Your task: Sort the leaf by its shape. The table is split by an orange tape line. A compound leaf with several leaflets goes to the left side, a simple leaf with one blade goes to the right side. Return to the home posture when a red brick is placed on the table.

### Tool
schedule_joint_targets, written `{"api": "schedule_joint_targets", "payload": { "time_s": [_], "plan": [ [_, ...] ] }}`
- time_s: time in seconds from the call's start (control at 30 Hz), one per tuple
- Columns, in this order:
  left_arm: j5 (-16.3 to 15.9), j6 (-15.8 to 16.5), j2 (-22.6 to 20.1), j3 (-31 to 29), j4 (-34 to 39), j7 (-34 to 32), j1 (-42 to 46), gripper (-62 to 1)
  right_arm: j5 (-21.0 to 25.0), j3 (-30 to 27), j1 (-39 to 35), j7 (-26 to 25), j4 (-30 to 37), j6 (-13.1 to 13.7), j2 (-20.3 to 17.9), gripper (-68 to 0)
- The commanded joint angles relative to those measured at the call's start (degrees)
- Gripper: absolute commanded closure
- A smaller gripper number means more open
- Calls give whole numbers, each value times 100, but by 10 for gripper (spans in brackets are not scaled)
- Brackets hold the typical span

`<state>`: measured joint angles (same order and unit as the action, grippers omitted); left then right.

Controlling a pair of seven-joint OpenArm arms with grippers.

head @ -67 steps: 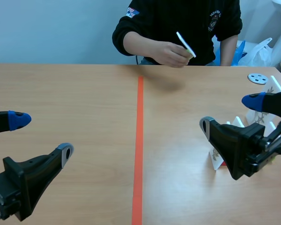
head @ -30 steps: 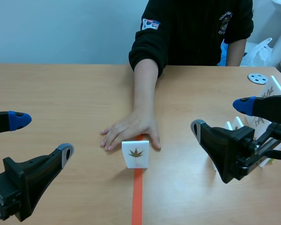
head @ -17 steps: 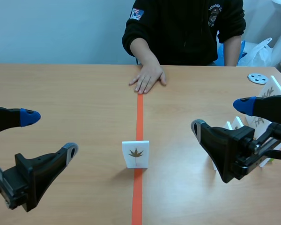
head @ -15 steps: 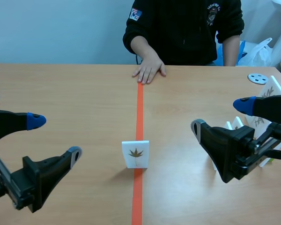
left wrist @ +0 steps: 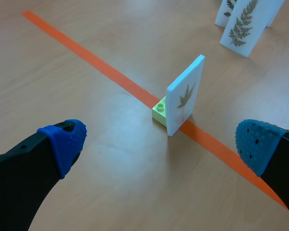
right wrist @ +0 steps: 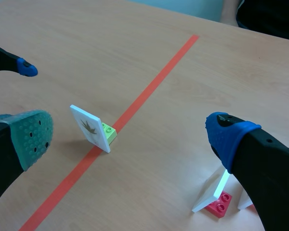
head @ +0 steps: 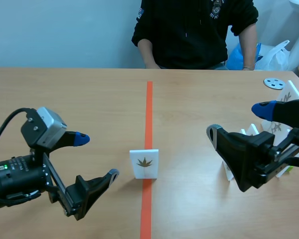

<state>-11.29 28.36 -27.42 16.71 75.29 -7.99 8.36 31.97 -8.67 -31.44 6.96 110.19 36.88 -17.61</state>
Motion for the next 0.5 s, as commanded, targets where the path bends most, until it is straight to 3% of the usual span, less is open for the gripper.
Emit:
{"api": "schedule_joint_targets", "payload": {
  "time_s": [0.0,0.17,0.47],
  "plan": [
    [66,13,116,74,-85,-190,-155,-623,63,-44,50,-85,0,-4,-15,-679],
    [313,13,267,599,-800,-612,-688,-623,59,-44,50,-85,0,-46,-15,-679],
    [345,-57,476,1600,-1659,-1069,-1499,-623,42,-44,50,-83,0,-109,-15,-679]
  ]
}}
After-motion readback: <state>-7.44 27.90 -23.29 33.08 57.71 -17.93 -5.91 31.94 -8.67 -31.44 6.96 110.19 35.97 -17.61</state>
